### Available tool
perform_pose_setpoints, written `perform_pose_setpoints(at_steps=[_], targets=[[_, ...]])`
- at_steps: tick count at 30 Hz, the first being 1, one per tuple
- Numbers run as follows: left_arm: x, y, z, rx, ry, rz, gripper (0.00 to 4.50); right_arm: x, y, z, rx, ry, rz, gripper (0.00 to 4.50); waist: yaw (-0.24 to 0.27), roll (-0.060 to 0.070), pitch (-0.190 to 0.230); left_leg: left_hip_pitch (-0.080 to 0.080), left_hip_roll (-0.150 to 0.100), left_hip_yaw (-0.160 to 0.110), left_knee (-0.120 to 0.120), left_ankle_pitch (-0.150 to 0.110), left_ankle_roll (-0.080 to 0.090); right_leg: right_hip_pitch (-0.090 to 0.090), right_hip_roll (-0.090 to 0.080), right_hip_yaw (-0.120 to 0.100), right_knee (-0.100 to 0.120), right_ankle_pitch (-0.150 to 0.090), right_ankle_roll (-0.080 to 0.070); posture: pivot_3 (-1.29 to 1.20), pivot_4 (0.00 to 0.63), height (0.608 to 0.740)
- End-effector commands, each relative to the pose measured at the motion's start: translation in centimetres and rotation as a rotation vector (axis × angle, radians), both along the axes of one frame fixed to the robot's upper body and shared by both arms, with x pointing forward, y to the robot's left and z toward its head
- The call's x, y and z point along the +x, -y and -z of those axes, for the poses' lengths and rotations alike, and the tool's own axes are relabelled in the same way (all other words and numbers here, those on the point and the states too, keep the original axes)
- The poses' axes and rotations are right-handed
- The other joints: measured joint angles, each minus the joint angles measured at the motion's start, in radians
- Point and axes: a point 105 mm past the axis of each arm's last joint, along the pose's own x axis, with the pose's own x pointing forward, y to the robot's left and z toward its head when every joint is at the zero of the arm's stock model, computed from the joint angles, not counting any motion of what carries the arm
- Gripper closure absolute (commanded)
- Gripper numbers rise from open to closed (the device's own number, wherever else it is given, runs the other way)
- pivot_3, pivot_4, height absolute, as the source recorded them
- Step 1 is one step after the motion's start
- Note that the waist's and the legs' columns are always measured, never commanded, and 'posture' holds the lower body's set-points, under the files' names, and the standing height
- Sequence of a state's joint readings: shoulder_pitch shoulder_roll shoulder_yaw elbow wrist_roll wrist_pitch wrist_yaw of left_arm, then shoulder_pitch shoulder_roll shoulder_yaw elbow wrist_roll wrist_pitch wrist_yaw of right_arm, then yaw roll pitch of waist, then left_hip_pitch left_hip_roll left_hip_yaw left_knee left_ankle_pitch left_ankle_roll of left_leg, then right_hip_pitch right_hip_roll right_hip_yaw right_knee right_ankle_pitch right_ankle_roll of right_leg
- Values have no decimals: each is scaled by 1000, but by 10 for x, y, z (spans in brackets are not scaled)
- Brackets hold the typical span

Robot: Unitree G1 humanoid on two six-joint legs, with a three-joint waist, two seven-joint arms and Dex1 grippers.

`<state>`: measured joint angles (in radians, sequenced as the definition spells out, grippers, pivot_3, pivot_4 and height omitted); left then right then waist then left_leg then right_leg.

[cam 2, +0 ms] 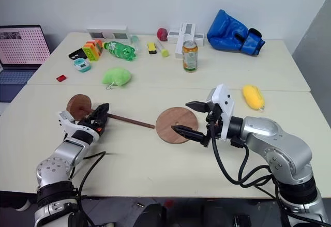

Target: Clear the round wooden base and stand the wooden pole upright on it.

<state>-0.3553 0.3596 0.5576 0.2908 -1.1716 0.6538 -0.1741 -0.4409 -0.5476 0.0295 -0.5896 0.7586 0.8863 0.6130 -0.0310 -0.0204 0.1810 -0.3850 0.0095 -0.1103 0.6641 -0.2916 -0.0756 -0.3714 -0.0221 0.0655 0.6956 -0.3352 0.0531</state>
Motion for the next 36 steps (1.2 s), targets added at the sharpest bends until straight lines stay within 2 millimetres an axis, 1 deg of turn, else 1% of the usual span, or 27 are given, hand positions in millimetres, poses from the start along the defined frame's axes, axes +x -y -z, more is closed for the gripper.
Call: perform_pose_setpoints(at_steps=[1, 2, 4, 5, 6, 8, 9, 11, 12, 13, 14, 15, 16, 17, 19, 20, 22, 23, 25, 26, 29, 31, 36], targets=[[1, -8, -12, 11, 44, -17, 2569, -4, 2, -8, 23, 42, 5, 0, 0, 0, 0, 0, 0, 0, 0, 0, 0, 0, 0, 0, 0, 0, 0, 0, 150, 740], [1, -9, -13, 9, 45, -22, 2684, -4, 1, -8, 25, 42, 6, 0, 0, 0, 0, 0, 0, 0, 0, 0, 0, 0, 0, 0, 0, 0, 0, 0, 150, 740], [1, -11, -15, 6, 49, -29, 3088, -5, 2, -6, 26, 41, 12, 0, 0, 0, 0, 0, 0, 0, 0, 0, 0, 0, 0, 0, 0, 0, 0, 0, 150, 740], [0, -12, -16, 5, 50, -32, 3220, -5, 3, -5, 26, 41, 14, 0, 0, 0, 0, 0, 0, 0, 0, 0, 0, 0, 0, 0, 0, 0, 0, 0, 150, 740], [0, -15, -18, 3, 54, -41, 3498, -5, 3, -5, 25, 42, 19, 0, 0, 0, 0, 0, 0, 0, 0, 0, 0, 0, 0, 0, 0, 0, 0, 0, 150, 740], [-1, -18, -22, 2, 65, -52, 3783, -5, 4, -4, 26, 45, 25, 0, 0, 0, 0, 0, 0, 0, 0, 0, 0, -1, 0, 1, 0, 0, 0, 0, 150, 740], [0, -21, -31, 7, 85, -60, 3953, -5, 5, -4, 29, 48, 34, 0, 0, 0, 0, 0, 1, -1, 0, 0, 0, -1, 0, 0, 0, 0, 0, 0, 150, 740], [2, -22, -47, 19, 121, -62, 4069, -5, 6, -4, 32, 51, 48, 0, -1, 0, 0, 0, 1, -1, 0, 0, 0, -1, 0, 0, 0, 0, 0, 0, 150, 740], [8, -16, -68, 70, 168, -29, 4131, -5, 9, -3, 33, 55, 70, 0, -1, -1, 0, 0, 1, -1, 0, 0, 0, -1, 0, 0, 0, 0, 0, 0, 150, 740], [11, -11, -83, 108, 199, -4, 4161, -5, 12, -2, 32, 57, 86, 0, -2, -1, 0, 0, 1, -1, 0, 0, 0, -1, 0, 0, 0, 0, 0, 0, 150, 740], [20, 5, -116, 170, 272, 55, 4199, -6, 17, 4, 22, 55, 122, 0, -1, -2, 1, 0, 1, -1, 0, 0, 0, -1, 0, 0, 0, 0, 0, 0, 150, 740], [25, 16, -137, 212, 319, 93, 4199, -8, 21, 8, 14, 53, 146, 0, 3, -5, 2, -1, 1, -1, 0, 0, 0, -1, 1, 0, 1, 0, 0, 0, 150, 740], [29, 29, -158, 229, 367, 130, 4199, -9, 25, 15, -11, 54, 173, 0, 8, -8, 1, -6, 1, -3, 1, 1, -1, -3, 2, -5, 0, 0, 0, 0, 150, 740], [33, 43, -175, 236, 410, 170, 4199, -12, 28, 23, -41, 60, 190, 0, 16, -8, 1, -10, 0, -5, 2, 2, -3, -5, 2, -8, 0, 0, 0, 0, 150, 740], [37, 72, -188, 338, 445, 255, 4199, -18, 30, 33, -64, 59, 204, 0, 22, -8, 0, -14, -2, -7, 4, 3, -6, -5, -1, -11, -2, 0, 0, 0, 150, 740], [38, 84, -187, 373, 447, 294, 4199, -20, 29, 36, -68, 58, 206, 0, 20, -7, -1, -13, -3, -5, 3, 3, -6, -4, -1, -9, -4, 0, 0, 0, 150, 740], [35, 120, -178, 511, 468, 423, 4199, -22, 28, 43, -67, 50, 217, 0, 12, -5, -2, -10, -3, -1, 0, 3, -6, -2, -2, -6, -7, 0, 0, 0, 150, 740], [33, 133, -172, 551, 479, 477, 4199, -23, 27, 47, -72, 49, 220, 0, 5, -5, -2, -9, -3, -1, 0, 3, -6, -2, -2, -5, -7, 0, 0, 0, 150, 740], [29, 149, -160, 588, 483, 558, 4199, -21, 26, 50, -65, 48, 233, 0, -3, -5, -1, -9, -2, -1, -1, 4, -6, -3, -1, -5, -6, 0, 0, 0, 150, 740], [28, 152, -157, 587, 482, 580, 4199, -20, 25, 51, -60, 47, 239, 0, -12, -5, -1, -9, -1, -1, -1, 4, -6, -4, 0, -4, -5, 0, 0, 0, 150, 740], [31, 149, -143, 583, 455, 590, 4199, -19, 28, 51, -55, 51, 270, 0, -31, -5, 0, -10, 1, 1, 0, 4, -6, -9, 2, -1, 1, 0, -1, 0, 150, 740], [34, 147, -138, 574, 442, 584, 4199, -19, 30, 50, -47, 49, 290, 0, -31, -5, -1, -9, 1, 1, 0, 4, -6, -9, 3, -1, 2, 0, -1, 0, 150, 740], [35, 157, -130, 628, 475, 607, 4199, -21, 29, 47, -37, 46, 305, 0, -21, -5, -1, -11, 0, 1, 1, 4, -6, -8, 2, -1, 1, 0, -1, 0, 150, 740]])
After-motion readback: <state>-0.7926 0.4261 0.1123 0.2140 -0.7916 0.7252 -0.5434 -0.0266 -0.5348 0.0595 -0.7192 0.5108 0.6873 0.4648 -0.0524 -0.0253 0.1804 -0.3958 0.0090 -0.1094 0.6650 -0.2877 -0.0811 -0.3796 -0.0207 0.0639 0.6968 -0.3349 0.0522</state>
